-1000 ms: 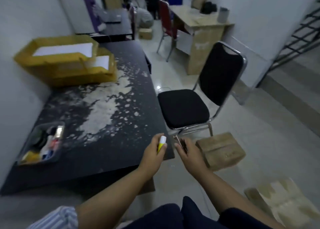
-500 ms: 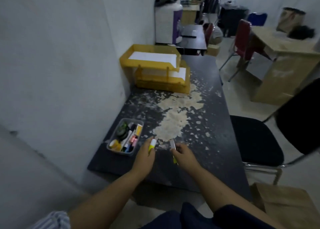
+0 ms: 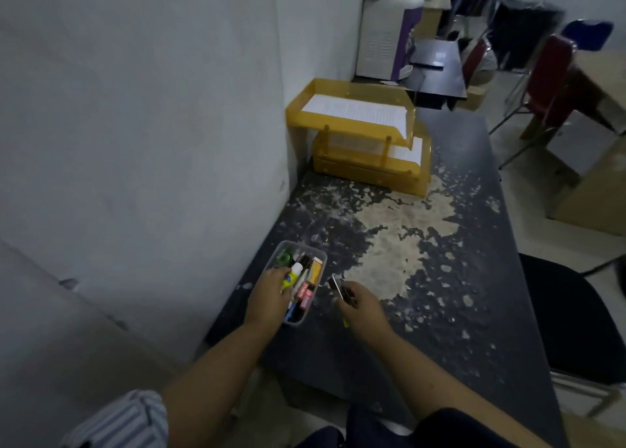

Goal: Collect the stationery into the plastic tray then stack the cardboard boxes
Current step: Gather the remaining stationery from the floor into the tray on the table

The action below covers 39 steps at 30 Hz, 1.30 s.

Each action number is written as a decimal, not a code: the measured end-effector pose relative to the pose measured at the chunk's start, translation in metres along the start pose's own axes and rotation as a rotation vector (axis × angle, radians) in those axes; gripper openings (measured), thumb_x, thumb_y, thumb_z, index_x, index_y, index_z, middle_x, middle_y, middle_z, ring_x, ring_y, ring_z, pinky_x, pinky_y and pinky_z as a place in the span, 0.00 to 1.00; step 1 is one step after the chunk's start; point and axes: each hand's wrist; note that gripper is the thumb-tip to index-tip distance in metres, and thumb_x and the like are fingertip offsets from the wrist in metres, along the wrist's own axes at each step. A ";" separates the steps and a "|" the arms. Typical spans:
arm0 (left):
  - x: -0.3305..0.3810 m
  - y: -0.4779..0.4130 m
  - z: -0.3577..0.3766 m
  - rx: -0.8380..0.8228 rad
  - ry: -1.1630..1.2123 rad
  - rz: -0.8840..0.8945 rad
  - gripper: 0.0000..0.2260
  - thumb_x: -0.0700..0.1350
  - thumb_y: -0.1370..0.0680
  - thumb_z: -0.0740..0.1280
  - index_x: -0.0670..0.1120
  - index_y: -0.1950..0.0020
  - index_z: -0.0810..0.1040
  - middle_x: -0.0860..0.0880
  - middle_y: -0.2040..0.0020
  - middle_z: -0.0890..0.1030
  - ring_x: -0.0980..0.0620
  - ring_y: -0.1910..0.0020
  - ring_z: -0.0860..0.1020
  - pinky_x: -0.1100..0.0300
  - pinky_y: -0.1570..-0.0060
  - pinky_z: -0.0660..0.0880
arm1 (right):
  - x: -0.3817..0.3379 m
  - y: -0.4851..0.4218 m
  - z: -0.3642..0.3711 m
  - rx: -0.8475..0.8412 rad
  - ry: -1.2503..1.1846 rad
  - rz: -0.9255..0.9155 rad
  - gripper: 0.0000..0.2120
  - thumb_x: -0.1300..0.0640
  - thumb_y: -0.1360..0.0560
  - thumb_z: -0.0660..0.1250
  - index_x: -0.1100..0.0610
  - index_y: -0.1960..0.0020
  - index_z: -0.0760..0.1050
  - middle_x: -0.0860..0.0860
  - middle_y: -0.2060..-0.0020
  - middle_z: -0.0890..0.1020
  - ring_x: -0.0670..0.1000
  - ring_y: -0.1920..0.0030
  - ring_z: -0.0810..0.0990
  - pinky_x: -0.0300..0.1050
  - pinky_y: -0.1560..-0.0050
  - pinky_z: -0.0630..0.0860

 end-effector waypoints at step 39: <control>-0.009 0.011 0.017 0.128 -0.502 -0.246 0.12 0.55 0.24 0.63 0.55 0.43 0.77 0.57 0.44 0.78 0.52 0.40 0.69 0.53 0.40 0.59 | -0.013 -0.094 0.003 -0.384 0.678 -0.822 0.21 0.64 0.26 0.65 0.59 0.33 0.72 0.60 0.29 0.66 0.62 0.27 0.61 0.54 0.29 0.61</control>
Point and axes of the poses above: each hand's wrist, its own y-axis away from the middle knuckle, its own z-axis out of the palm, x = y × z
